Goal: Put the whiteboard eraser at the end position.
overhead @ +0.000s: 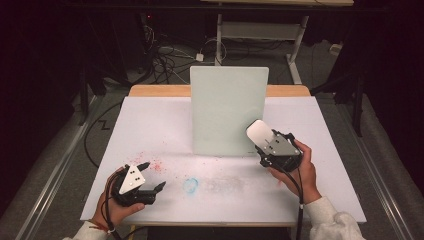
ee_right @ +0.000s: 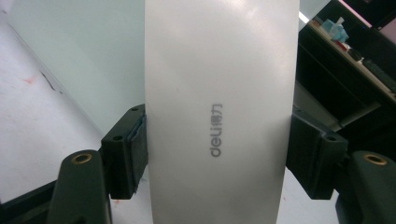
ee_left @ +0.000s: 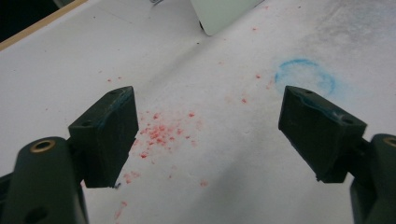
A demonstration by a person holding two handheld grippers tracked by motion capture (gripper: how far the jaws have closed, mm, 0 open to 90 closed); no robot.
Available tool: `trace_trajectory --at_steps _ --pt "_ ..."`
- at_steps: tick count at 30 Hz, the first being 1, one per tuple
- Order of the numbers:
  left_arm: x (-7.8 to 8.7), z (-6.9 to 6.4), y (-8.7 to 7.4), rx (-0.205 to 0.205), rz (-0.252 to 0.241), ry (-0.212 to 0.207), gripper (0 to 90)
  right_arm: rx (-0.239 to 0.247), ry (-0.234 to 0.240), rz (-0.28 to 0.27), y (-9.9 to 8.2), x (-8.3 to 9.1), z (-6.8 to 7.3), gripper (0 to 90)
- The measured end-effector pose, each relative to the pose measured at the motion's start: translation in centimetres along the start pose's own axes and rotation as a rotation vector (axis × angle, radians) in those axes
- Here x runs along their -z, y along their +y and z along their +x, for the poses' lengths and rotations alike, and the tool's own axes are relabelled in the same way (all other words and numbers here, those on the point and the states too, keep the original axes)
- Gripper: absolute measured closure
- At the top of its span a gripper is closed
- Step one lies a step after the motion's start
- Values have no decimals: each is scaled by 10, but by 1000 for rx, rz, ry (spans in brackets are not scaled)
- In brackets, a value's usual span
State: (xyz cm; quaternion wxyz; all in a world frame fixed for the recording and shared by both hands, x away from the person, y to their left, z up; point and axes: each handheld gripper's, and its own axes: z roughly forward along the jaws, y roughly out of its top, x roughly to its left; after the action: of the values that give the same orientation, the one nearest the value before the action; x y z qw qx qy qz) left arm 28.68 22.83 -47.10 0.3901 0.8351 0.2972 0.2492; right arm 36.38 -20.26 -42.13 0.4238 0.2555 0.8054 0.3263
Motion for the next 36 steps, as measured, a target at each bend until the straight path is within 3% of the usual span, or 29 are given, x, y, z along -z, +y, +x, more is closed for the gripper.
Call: trace_trajectory --at_steps 7,8,18,19,27,34,36 --pt "1 1 0 6 -5 7 193 -19 55 -31 6 10 -1 310" --pt "1 1 0 -9 -8 11 193 -19 66 -32 7 10 -1 310" --pt "1 0 0 3 -5 4 193 -2 143 -53 15 15 5 310" --pt "1 1 1 -9 -11 10 193 7 175 -53 17 16 7 309" --pt "-1 0 0 1 -2 0 193 89 264 -32 24 15 20 310" --pt "-2 0 0 1 4 -2 193 111 302 -8 26 11 26 309" --pt "-2 1 0 7 3 -7 193 123 333 8 26 9 29 309"
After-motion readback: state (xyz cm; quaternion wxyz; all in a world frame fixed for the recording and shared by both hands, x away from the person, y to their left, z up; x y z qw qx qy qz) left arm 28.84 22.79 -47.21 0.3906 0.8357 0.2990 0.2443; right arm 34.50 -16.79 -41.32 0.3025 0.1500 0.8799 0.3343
